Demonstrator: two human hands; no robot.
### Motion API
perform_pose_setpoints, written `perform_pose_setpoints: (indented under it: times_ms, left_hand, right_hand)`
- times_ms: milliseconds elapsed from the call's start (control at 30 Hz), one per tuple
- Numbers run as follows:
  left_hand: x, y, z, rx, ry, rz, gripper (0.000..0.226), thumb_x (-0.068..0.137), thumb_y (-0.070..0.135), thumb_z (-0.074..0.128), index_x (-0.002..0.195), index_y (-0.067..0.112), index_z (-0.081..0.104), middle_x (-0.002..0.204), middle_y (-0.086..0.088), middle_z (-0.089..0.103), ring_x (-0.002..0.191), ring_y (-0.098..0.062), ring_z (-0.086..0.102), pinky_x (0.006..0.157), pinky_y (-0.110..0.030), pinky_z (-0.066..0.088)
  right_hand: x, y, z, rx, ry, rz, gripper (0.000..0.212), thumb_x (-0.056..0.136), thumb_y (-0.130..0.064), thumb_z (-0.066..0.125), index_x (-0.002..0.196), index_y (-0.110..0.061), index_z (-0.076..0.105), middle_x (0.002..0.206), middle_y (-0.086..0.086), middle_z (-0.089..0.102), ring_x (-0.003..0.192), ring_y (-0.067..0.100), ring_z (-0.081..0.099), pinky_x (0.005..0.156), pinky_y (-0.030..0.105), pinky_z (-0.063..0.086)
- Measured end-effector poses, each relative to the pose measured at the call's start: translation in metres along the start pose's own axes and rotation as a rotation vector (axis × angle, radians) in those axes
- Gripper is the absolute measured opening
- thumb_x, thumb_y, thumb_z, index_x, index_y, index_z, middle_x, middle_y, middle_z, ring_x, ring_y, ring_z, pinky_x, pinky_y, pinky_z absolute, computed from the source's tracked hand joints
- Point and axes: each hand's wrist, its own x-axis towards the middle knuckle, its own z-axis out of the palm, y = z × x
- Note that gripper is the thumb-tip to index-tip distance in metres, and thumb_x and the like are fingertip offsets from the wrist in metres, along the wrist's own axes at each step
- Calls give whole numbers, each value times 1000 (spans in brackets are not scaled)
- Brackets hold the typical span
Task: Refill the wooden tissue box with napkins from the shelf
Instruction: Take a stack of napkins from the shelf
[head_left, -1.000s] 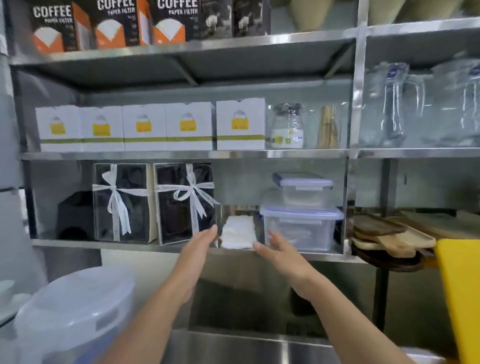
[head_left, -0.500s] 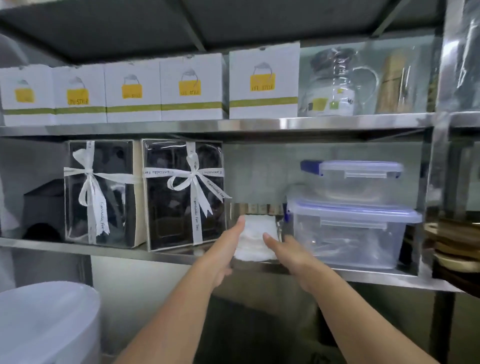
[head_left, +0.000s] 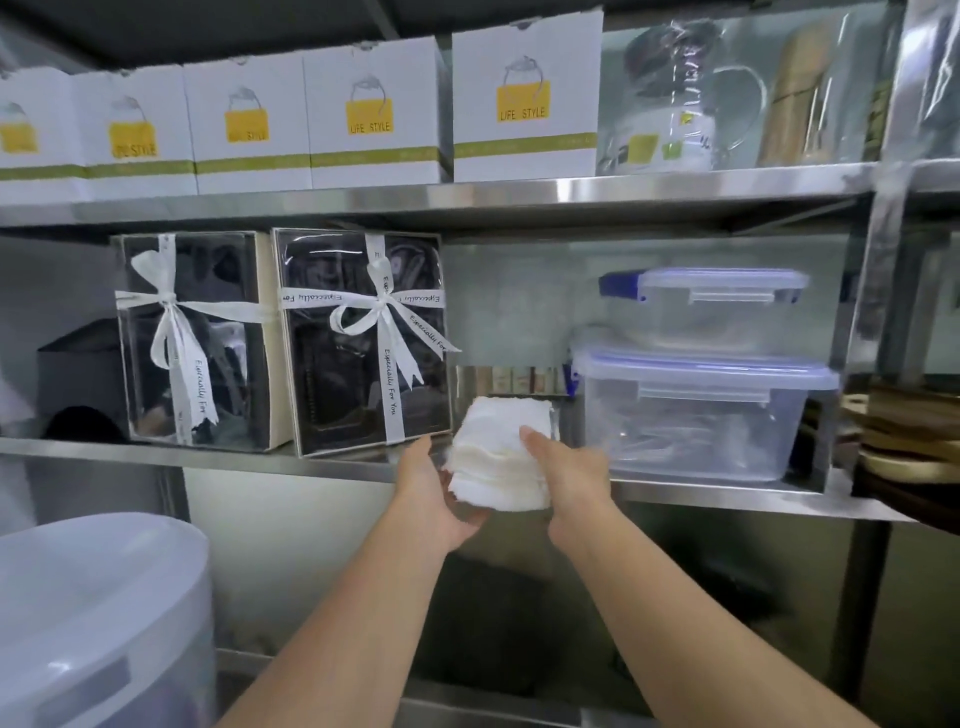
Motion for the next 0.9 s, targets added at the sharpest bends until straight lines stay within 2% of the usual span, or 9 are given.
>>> perform_pose_setpoints:
  times_ms: [100,200,367,500,567,633,733,833,900]
  left_hand:
    - [4,-3,-10,-76,-35,-110,52,85,52,49,104,4,54,90,-18,65,76,-36,65,44,-38,54]
    - [9,-6,-22,18,-113,-198,69,80,67,42,111,7,57,94,-19,71,83,-38,66,49,-39,56]
    - [-3,-13,-37,240,-305,-219,81,69,82,36,111,19,65,105,-16,72,97,-38,66,72,-44,56]
    - [-41,-24,-44,351,-303,-184,76,58,80,54,99,18,72,99,-14,74,88,-34,70,70,-39,54]
    - [-58,-27,-51,362,-320,-179,78,48,76,63,92,13,74,96,-17,74,85,-37,70,69,-43,55]
    - [-80,-29,-56,391,-347,-170,72,51,68,68,94,11,72,94,-19,74,88,-40,69,71,-50,56]
    - [-119,-42,-60,454,-318,-109,56,56,36,75,104,11,63,87,-16,75,81,-36,71,59,-45,57]
    - [-158,-55,-64,394,-309,-78,40,65,15,71,104,12,60,88,-16,75,76,-35,71,51,-41,57]
    - [-183,-60,-66,361,-289,-44,34,67,11,70,99,15,59,85,-16,75,78,-36,71,51,-42,57]
  right_hand:
    - [-5,3,-8,21,-37,54,24,79,-13,71,94,-13,52,98,11,60,83,27,60,80,45,58]
    - [-12,2,-21,62,-102,100,15,82,-7,66,84,-15,53,97,11,60,88,30,61,81,47,57]
    - [-31,3,-51,-90,-235,70,17,76,-4,70,86,-12,59,99,12,62,92,31,62,78,47,57]
    - [-54,-1,-79,-197,-291,38,17,73,-5,73,86,-6,62,95,13,65,89,30,63,72,41,57]
    - [-67,-2,-92,-233,-324,23,12,75,-6,72,79,-8,61,91,13,65,83,27,62,62,34,52]
    - [-84,-6,-105,-256,-364,-1,14,74,-5,73,73,-11,60,84,12,64,76,25,60,59,31,48]
    - [-116,-12,-122,-271,-375,-27,14,74,-8,74,73,-13,61,81,9,64,75,24,60,58,30,47]
    - [-150,-14,-134,-198,-288,24,25,75,-13,75,94,-14,58,99,9,62,85,26,61,60,32,48]
    - [-171,-12,-143,-127,-232,165,43,76,-26,75,110,-16,52,110,10,60,94,29,60,72,40,53]
